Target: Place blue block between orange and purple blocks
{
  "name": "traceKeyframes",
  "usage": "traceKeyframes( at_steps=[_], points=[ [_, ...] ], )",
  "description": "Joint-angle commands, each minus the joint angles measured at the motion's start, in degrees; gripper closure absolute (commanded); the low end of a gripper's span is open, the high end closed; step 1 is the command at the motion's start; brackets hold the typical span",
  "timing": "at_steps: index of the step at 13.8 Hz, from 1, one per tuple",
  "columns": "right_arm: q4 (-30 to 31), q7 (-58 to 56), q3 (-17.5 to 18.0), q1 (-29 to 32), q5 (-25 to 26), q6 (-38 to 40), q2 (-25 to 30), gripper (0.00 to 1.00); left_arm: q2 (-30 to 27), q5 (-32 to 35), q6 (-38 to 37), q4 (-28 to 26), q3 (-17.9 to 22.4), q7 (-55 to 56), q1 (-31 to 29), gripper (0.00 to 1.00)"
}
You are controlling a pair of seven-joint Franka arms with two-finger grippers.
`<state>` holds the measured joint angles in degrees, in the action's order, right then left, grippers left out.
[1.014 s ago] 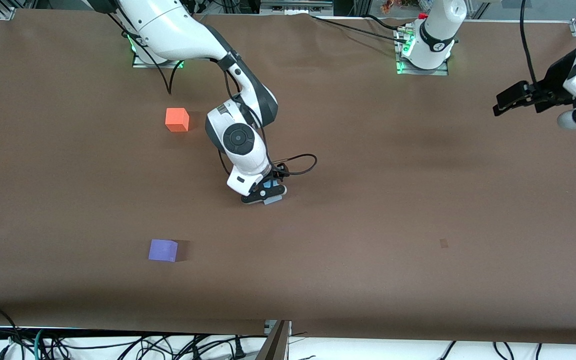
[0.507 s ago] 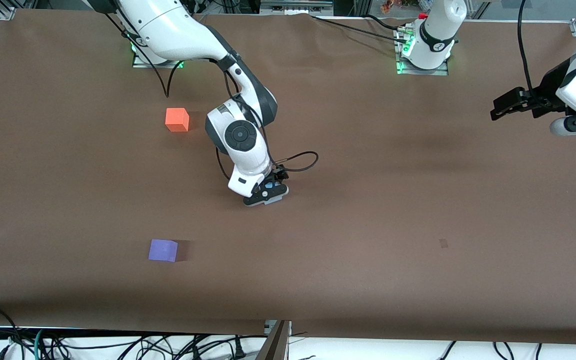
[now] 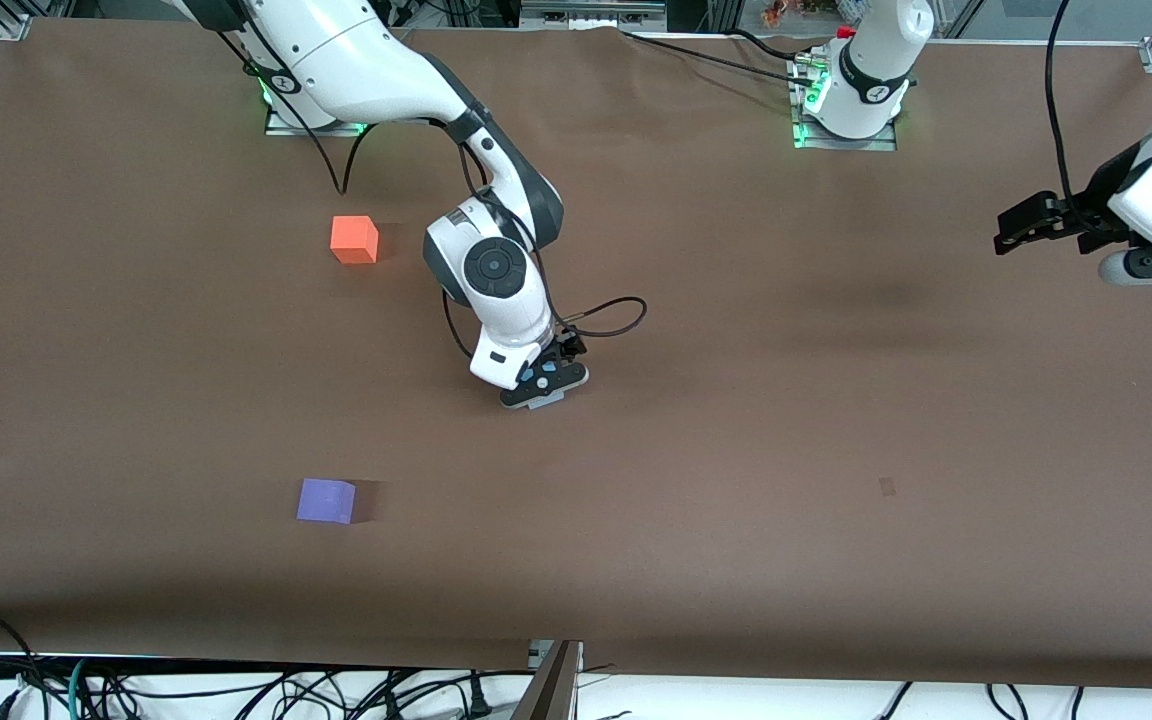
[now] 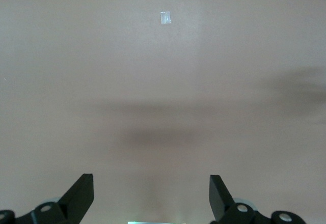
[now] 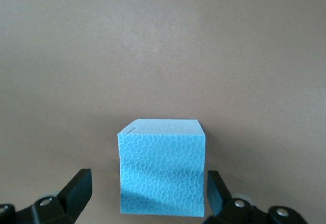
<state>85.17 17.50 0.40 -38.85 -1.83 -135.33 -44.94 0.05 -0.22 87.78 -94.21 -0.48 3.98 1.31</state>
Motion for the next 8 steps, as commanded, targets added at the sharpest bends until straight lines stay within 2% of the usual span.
traceKeyframes(
  at_steps=[1,3,4,5,6,7,8],
  points=[
    [-0.62,-0.36,-0.40,-0.43,0.69,-2.82,-1.64,0.00,-2.07,1.72,1.16,-1.07,-1.19,-0.99,-0.35,0.00],
    [-0.62,0.16,-0.40,-0.43,0.52,-4.32,-2.17,0.00,-1.81,1.72,4.05,0.77,-0.93,-0.99,-0.87,0.00],
    [-0.62,-0.01,-0.49,-0.43,0.69,-4.33,-2.00,0.23,-1.72,1.54,4.59,1.04,-0.75,-0.99,-1.05,0.00],
    [-0.71,-0.10,-0.49,-0.43,0.60,-4.24,-1.74,0.65,-1.63,1.54,4.59,1.22,-0.58,-1.08,-1.14,0.00],
    [-0.71,-0.10,-0.57,-0.61,0.60,-4.24,-1.73,0.89,-1.28,1.54,4.50,2.09,-0.49,-0.99,-1.14,0.00],
    [-0.80,-0.10,-0.75,-0.26,0.34,-4.07,-1.47,0.96,-0.93,1.54,4.33,2.71,-0.49,-0.99,-1.14,0.00],
    [-0.71,-0.10,-1.18,0.35,0.08,-3.89,-0.60,0.96,-0.93,1.54,4.41,2.71,-0.49,-1.08,-1.23,0.00]
  ],
)
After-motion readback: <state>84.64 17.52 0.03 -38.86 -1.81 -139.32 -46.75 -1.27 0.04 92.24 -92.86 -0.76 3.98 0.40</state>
